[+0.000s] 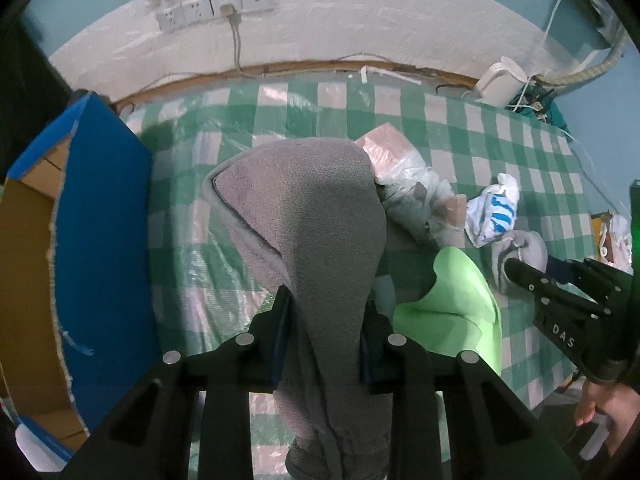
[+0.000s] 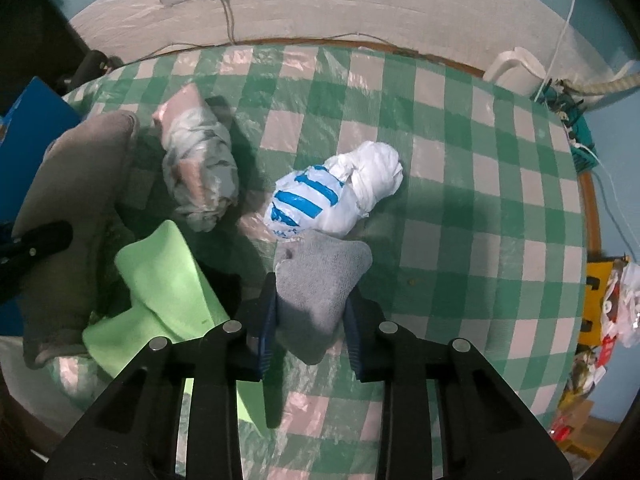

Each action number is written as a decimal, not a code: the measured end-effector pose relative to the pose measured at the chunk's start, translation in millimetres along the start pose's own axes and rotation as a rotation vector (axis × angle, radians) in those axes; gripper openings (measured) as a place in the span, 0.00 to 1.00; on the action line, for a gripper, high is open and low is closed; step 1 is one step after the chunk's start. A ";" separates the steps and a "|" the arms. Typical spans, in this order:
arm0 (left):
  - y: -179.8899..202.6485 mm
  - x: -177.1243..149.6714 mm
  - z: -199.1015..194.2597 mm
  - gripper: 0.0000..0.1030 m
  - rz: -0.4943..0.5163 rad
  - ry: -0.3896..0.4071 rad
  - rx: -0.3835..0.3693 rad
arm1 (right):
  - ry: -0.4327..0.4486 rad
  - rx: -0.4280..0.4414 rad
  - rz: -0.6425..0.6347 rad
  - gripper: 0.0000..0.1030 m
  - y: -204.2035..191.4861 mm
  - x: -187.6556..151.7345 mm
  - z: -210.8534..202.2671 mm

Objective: Organize soft objects
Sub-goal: 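Lift the grey towel with the left tool while the right tool carries the sock toward the box, then open the left tool over the box while the right tool drops the sock in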

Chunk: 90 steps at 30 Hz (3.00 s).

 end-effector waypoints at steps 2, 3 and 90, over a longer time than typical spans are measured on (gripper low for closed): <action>-1.1 -3.2 -8.4 0.28 0.011 0.024 0.008 | 0.009 0.000 -0.010 0.25 8.6 -10.2 -8.4; -1.7 -4.9 -13.3 0.28 0.018 0.038 0.017 | 0.016 -0.007 -0.016 0.25 9.1 -11.7 -12.3; -236.2 -87.1 -89.0 0.61 -0.299 0.232 0.347 | 0.161 0.183 -0.628 0.52 -347.3 9.0 -79.8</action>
Point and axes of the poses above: each gripper's, at about its wrist camera, not at the fingertips, and z roughly the way its jaws point, y to its right, x to its top, the point moved 3 cm from there along z, roughly the way its jaws point, and after that the axes turned 7 degrees about -y, right-handed, at the moved point
